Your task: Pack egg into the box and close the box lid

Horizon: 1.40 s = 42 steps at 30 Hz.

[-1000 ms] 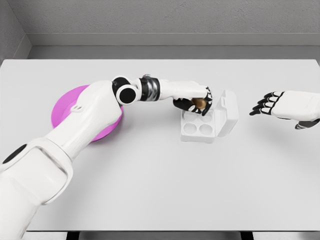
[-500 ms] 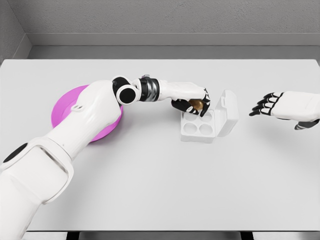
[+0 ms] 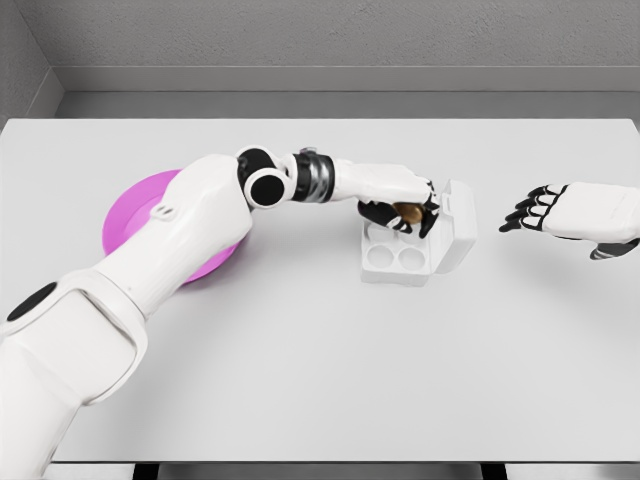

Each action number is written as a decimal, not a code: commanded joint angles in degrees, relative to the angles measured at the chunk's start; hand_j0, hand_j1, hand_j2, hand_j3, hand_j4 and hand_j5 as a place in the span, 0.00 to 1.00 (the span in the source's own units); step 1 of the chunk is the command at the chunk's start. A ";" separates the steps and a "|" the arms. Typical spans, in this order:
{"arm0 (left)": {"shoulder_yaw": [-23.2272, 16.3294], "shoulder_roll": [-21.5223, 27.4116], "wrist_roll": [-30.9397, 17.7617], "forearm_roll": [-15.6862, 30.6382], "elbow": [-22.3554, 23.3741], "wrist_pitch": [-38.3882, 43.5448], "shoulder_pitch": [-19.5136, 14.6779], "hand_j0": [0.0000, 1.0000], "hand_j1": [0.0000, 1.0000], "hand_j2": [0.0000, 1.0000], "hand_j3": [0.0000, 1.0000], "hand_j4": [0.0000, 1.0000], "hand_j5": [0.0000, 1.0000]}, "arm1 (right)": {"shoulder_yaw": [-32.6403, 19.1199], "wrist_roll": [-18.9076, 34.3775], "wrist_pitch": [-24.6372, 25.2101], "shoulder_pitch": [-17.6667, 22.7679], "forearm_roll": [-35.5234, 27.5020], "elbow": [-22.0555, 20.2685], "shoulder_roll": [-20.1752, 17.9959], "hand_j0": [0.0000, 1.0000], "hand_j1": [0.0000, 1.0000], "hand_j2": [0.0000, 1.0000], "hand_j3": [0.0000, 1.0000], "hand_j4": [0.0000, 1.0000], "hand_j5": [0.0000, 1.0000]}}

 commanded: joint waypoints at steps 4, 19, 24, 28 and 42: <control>-1.18 -0.01 0.23 0.37 -0.37 0.18 0.00 0.34 0.34 0.34 0.34 0.34 0.34 | -0.08 -0.02 0.13 0.00 -0.19 -0.04 -0.09 1.00 1.00 1.00 1.00 1.00 1.00; -1.88 -0.01 0.23 0.37 -0.45 0.18 0.00 0.36 0.36 0.36 0.36 0.36 0.36 | 0.00 -0.02 0.13 0.18 -0.19 -0.04 -1.05 1.00 1.00 1.00 1.00 1.00 1.00; -3.11 -0.01 0.40 0.37 -0.37 0.18 0.09 0.36 0.36 0.36 0.36 0.36 0.36 | 0.00 -0.02 0.13 0.18 -0.19 -0.04 -1.05 1.00 1.00 1.00 1.00 1.00 1.00; -3.20 -0.01 0.40 0.37 -0.45 0.18 0.09 0.40 0.40 0.40 0.40 0.40 0.40 | 0.09 -0.02 0.13 0.18 -0.19 -0.04 -1.05 1.00 1.00 1.00 1.00 1.00 1.00; -3.29 -0.01 0.40 0.37 -0.45 0.18 0.09 0.57 0.57 0.57 0.57 0.57 0.57 | 0.09 -0.02 0.13 0.09 -0.19 -0.22 -0.96 1.00 1.00 1.00 1.00 1.00 1.00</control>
